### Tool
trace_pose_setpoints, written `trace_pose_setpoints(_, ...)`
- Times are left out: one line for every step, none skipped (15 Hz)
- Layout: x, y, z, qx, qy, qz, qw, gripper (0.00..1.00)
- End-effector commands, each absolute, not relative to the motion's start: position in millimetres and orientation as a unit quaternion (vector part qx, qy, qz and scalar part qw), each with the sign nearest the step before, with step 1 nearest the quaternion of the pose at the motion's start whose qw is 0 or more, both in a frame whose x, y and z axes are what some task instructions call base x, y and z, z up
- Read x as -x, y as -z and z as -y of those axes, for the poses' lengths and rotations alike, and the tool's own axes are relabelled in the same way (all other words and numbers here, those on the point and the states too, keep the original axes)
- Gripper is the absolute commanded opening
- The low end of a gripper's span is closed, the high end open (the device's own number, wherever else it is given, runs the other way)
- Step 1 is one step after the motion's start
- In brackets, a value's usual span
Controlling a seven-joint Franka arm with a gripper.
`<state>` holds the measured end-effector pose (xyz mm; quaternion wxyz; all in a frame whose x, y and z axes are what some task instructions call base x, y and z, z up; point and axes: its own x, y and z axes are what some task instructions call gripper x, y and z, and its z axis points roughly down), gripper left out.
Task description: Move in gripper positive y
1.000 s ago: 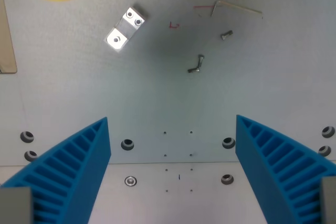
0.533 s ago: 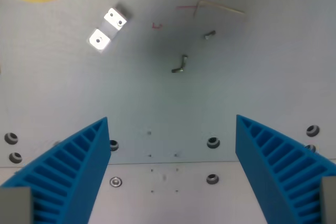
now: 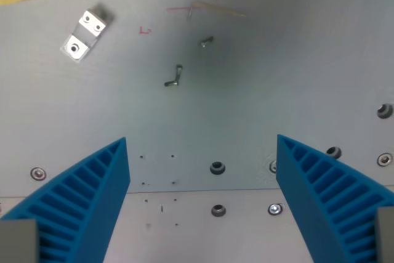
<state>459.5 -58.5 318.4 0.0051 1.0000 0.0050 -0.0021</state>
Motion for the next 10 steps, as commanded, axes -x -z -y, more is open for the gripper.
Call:
trace_pose_setpoints(-463, -321, 74, -1.000, 0.001, -0.012, 0.003, 1.00)
trace_pose_setpoints(-463, -321, 79, -1.000, 0.001, -0.012, 0.003, 1.00)
trace_pose_setpoints(-463, -321, 84, -1.000, 0.001, -0.012, 0.003, 1.00)
trace_pose_setpoints(-463, -321, 89, -1.000, 0.001, -0.012, 0.003, 1.00)
trace_pose_setpoints(-463, -321, 94, -1.000, 0.001, -0.012, 0.003, 1.00)
trace_pose_setpoints(-464, -321, 99, -1.000, 0.001, -0.012, 0.003, 1.00)
trace_pose_setpoints(-464, -321, 104, -1.000, 0.001, -0.012, 0.003, 1.00)
trace_pose_setpoints(-464, -321, 109, -1.000, 0.001, -0.012, 0.003, 1.00)
trace_pose_setpoints(-464, -321, 114, -1.000, 0.001, -0.012, 0.003, 1.00)
trace_pose_setpoints(-464, -321, 119, -1.000, 0.001, -0.012, 0.003, 1.00)
